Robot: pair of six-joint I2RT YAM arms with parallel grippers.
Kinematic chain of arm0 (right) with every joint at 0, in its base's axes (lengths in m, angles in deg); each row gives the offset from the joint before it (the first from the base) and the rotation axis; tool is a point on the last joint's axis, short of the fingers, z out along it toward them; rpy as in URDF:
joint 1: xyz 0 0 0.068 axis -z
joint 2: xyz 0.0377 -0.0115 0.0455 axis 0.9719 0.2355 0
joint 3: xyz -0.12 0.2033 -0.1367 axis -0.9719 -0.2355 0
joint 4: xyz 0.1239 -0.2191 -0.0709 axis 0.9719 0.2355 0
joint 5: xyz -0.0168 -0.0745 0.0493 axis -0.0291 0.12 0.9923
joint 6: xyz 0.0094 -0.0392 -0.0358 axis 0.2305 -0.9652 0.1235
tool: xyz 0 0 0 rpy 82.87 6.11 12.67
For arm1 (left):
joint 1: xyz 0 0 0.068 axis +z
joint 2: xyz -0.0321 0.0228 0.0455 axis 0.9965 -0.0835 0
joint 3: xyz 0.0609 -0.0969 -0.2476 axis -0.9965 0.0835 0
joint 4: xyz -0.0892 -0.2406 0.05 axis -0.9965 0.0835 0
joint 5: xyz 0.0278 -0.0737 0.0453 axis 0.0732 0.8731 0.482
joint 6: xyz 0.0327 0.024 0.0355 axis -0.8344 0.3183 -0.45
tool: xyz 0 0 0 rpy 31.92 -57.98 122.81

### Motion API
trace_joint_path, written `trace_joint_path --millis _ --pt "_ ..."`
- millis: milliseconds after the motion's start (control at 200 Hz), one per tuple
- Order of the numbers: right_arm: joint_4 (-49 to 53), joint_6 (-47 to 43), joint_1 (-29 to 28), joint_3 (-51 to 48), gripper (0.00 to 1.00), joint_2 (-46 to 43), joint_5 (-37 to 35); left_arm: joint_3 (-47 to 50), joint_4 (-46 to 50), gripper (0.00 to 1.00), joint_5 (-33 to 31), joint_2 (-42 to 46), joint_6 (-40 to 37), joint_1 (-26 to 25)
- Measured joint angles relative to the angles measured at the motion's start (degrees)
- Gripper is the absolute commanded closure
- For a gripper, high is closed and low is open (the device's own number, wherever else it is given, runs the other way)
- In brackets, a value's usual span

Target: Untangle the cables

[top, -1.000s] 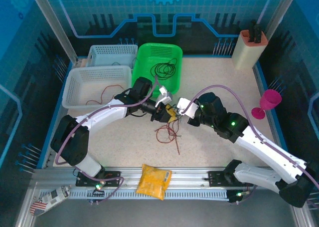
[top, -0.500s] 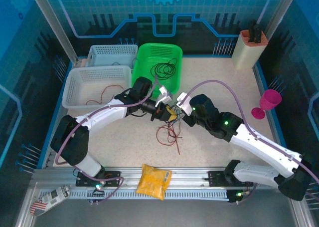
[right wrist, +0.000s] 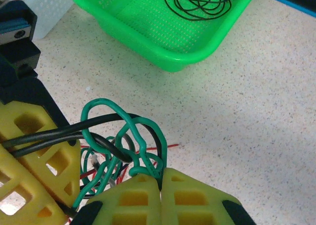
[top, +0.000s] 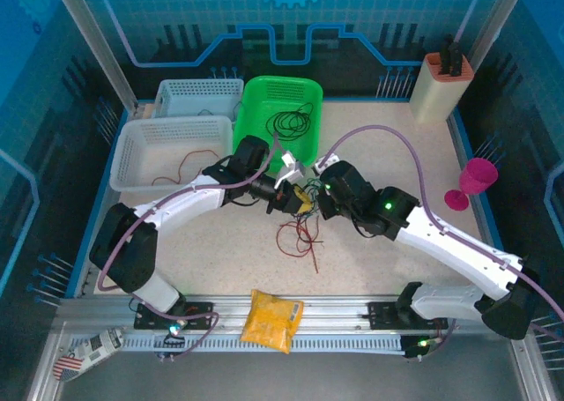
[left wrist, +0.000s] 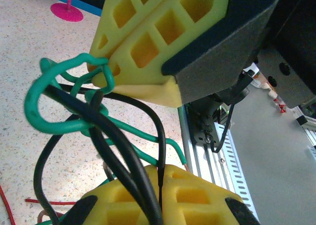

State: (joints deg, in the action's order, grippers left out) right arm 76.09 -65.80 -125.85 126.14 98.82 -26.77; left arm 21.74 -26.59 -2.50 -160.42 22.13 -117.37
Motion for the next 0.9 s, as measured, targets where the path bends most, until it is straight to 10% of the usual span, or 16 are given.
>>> trace_joint_path --millis 375,730,901 --pt "0.44 6.19 4.33 -0.68 1.0 -2.82 8.35 -0.63 0.13 1.0 0.02 -0.02 0.02 -0.15" --pt "-5.16 4.37 17.68 -8.68 0.47 -16.39 27.67 -0.9 0.66 1.0 0.02 -0.02 0.02 -0.48" --pt "-6.38 1.7 24.65 -9.7 0.43 -21.49 40.13 -0.9 0.68 1.0 0.02 -0.02 -0.04 -0.48"
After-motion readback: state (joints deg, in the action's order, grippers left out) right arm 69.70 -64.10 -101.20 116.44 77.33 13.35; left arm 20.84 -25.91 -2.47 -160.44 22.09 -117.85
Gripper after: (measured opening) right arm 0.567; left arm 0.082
